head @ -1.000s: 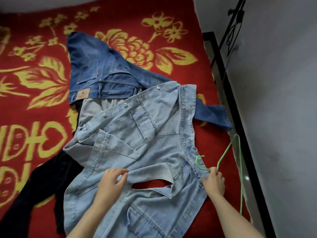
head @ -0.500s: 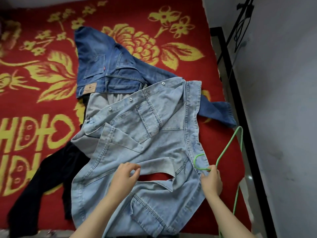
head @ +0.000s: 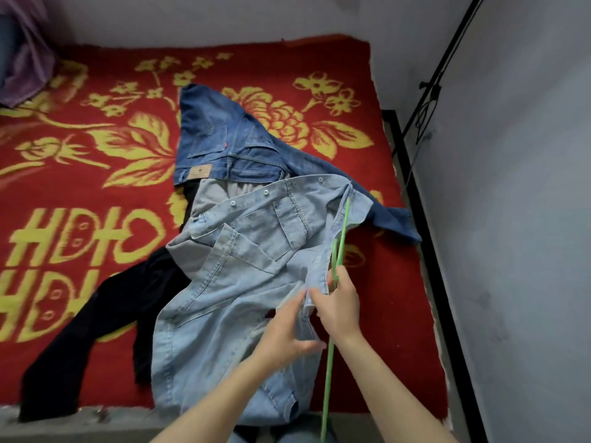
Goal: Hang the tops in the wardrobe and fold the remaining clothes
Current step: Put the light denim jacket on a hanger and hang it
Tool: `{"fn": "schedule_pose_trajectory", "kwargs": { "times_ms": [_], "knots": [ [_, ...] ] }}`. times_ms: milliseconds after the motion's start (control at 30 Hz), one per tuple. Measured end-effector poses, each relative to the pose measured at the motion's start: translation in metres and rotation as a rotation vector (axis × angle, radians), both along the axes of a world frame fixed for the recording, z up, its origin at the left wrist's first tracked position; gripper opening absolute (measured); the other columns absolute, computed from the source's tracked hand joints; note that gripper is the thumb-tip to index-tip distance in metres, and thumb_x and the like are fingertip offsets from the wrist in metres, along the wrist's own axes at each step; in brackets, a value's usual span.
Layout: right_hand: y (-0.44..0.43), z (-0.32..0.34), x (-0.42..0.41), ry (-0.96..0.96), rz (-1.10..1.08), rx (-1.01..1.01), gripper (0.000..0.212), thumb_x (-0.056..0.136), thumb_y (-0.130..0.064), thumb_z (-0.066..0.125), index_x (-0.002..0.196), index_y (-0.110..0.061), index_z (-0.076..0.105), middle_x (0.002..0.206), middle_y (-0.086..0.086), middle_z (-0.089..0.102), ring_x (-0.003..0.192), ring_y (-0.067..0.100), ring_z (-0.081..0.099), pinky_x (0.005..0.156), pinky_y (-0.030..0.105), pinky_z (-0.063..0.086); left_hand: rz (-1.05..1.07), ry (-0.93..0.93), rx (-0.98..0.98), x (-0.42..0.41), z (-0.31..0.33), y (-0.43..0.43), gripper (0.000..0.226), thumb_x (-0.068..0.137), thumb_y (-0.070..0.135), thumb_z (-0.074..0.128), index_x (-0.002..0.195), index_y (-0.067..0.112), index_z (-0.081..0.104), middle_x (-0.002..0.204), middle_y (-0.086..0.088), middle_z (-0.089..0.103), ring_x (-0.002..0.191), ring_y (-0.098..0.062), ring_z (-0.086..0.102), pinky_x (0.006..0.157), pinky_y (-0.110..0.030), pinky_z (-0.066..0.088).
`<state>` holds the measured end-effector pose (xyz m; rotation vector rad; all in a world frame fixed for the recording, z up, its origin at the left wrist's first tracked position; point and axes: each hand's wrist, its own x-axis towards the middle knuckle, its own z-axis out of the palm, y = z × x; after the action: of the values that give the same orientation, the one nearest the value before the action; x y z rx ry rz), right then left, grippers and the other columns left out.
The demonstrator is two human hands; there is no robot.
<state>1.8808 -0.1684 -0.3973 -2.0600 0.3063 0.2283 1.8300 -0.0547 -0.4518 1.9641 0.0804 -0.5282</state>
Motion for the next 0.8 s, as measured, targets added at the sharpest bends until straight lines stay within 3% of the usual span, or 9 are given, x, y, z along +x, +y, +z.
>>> {"fn": "schedule_pose_trajectory", "kwargs": {
  "times_ms": [133, 233, 300, 367, 433, 500, 600, 733, 800],
  "knots": [
    [0.030, 0.029, -0.016, -0.130, 0.045, 0.028, 0.048, 0.073, 0.002, 0.066, 0.066, -0.027, 0.028, 0.057, -0.010, 0.037, 0.058, 0.016, 0.035, 0.059, 0.026, 0.026, 0.141, -0.136, -0.088, -0.014, 0.021, 0.021, 0.066, 0.078, 0.009, 0.070, 0.127, 0.040, 0.040, 0.124, 0.016, 0.057, 0.111, 0.012, 0.050, 0.092, -0.015, 0.040],
    [0.046, 0.042, -0.017, -0.192, 0.080, 0.148, 0.045, 0.077, 0.005, 0.066, 0.068, -0.023, 0.032, 0.062, -0.007, 0.040, 0.056, 0.011, 0.038, 0.060, 0.026, 0.035, 0.352, -0.198, -0.159, -0.014, 0.044, 0.048, 0.043, 0.083, -0.010, 0.057, 0.111, 0.022, 0.056, 0.106, -0.003, 0.067, 0.083, 0.015, 0.057, 0.078, -0.014, 0.043],
    [0.053, 0.044, -0.017, -0.182, 0.062, 0.230, 0.042, 0.080, 0.006, 0.065, 0.071, -0.019, 0.033, 0.064, -0.001, 0.047, 0.050, 0.012, 0.048, 0.054, 0.027, 0.043, 0.397, -0.212, -0.212, -0.014, 0.066, 0.073, 0.039, 0.083, -0.016, 0.052, 0.105, 0.016, 0.059, 0.096, -0.004, 0.066, 0.078, 0.007, 0.059, 0.074, -0.013, 0.045],
    [0.050, 0.038, -0.014, -0.155, 0.019, 0.217, 0.039, 0.081, 0.006, 0.064, 0.073, -0.018, 0.034, 0.065, 0.003, 0.050, 0.040, 0.006, 0.050, 0.042, 0.018, 0.042, 0.454, -0.218, -0.227, -0.011, 0.086, 0.100, 0.029, 0.085, -0.011, 0.053, 0.094, 0.015, 0.062, 0.081, -0.003, 0.064, 0.072, -0.009, 0.058, 0.065, -0.021, 0.044],
    [0.050, 0.028, -0.014, -0.098, 0.026, 0.121, 0.036, 0.080, 0.005, 0.065, 0.075, -0.018, 0.037, 0.070, 0.006, 0.054, 0.049, 0.010, 0.056, 0.051, 0.025, 0.049, 0.555, -0.231, -0.248, -0.010, 0.105, 0.129, 0.005, 0.089, 0.003, 0.059, 0.085, 0.003, 0.062, 0.068, -0.007, 0.059, 0.063, -0.015, 0.054, 0.057, -0.025, 0.042],
    [0.056, 0.012, -0.019, 0.001, 0.104, -0.067, 0.029, 0.078, -0.004, 0.071, 0.086, -0.011, 0.044, 0.080, 0.007, 0.057, 0.069, 0.024, 0.058, 0.073, 0.037, 0.046, 0.595, -0.270, -0.216, -0.012, 0.120, 0.154, 0.027, 0.091, 0.012, 0.059, 0.076, -0.010, 0.054, 0.056, -0.009, 0.050, 0.051, -0.013, 0.047, 0.049, -0.020, 0.037],
    [0.081, -0.005, -0.027, 0.027, 0.171, -0.177, 0.043, 0.074, -0.017, 0.078, 0.099, -0.008, 0.044, 0.086, 0.004, 0.053, 0.080, 0.021, 0.055, 0.073, 0.034, 0.039, 0.601, -0.358, -0.129, -0.021, 0.145, 0.178, 0.042, 0.093, 0.017, 0.056, 0.059, -0.002, 0.042, 0.044, -0.010, 0.043, 0.040, -0.015, 0.040, 0.046, -0.022, 0.033],
    [0.125, -0.020, -0.030, -0.013, 0.254, -0.210, 0.047, 0.073, -0.018, 0.077, 0.093, -0.015, 0.035, 0.100, 0.012, 0.058, 0.095, 0.029, 0.058, 0.070, 0.033, 0.035, 0.625, -0.404, -0.105, -0.035, 0.164, 0.198, 0.027, 0.094, 0.018, 0.054, 0.077, -0.002, 0.047, 0.043, -0.010, 0.045, 0.036, -0.018, 0.039, 0.045, -0.029, 0.032],
    [0.149, -0.028, -0.033, -0.045, 0.287, -0.225, 0.039, 0.076, -0.012, 0.070, 0.090, -0.015, 0.034, 0.102, 0.016, 0.059, 0.098, 0.033, 0.057, 0.072, 0.037, 0.035, 0.651, -0.432, -0.108, -0.043, 0.176, 0.207, 0.006, 0.093, 0.019, 0.054, 0.097, 0.015, 0.051, 0.041, -0.002, 0.051, 0.033, -0.014, 0.042, 0.040, -0.024, 0.033]
  ]
}}
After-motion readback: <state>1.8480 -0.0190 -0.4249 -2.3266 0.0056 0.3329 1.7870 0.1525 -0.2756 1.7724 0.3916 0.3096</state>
